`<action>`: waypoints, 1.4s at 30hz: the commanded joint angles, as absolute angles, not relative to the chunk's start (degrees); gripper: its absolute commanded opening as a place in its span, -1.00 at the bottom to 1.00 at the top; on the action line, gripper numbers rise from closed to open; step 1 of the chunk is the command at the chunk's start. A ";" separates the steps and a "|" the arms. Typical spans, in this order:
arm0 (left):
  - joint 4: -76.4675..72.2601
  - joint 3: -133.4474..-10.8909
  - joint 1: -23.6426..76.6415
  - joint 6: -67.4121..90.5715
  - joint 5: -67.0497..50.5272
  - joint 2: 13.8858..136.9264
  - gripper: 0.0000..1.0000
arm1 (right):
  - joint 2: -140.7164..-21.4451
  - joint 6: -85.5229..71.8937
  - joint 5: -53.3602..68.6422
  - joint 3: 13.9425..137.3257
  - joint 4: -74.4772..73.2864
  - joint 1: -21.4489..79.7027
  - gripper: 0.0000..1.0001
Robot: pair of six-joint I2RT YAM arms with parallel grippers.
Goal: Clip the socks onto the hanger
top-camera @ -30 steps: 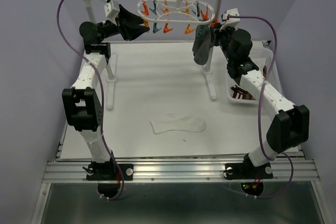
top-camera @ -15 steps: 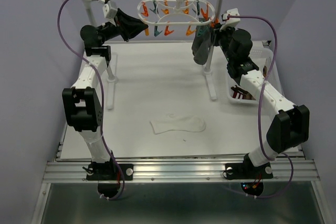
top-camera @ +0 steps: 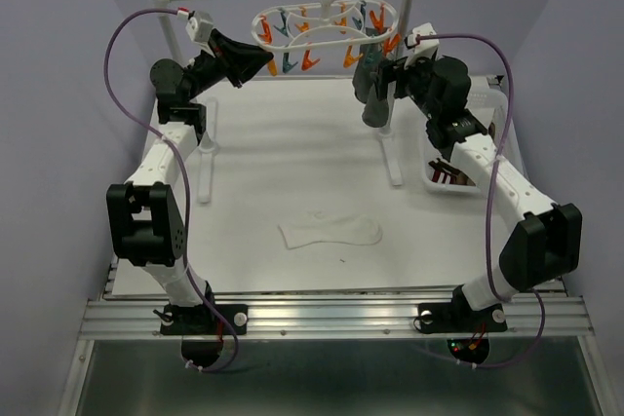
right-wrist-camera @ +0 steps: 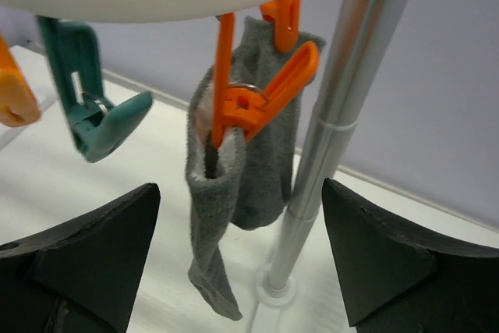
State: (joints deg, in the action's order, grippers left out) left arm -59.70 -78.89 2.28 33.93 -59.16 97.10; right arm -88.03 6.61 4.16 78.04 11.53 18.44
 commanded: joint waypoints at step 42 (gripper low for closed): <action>-33.14 -74.79 6.42 33.49 -37.79 82.88 -1.00 | -98.70 32.69 5.36 54.40 13.54 62.23 0.66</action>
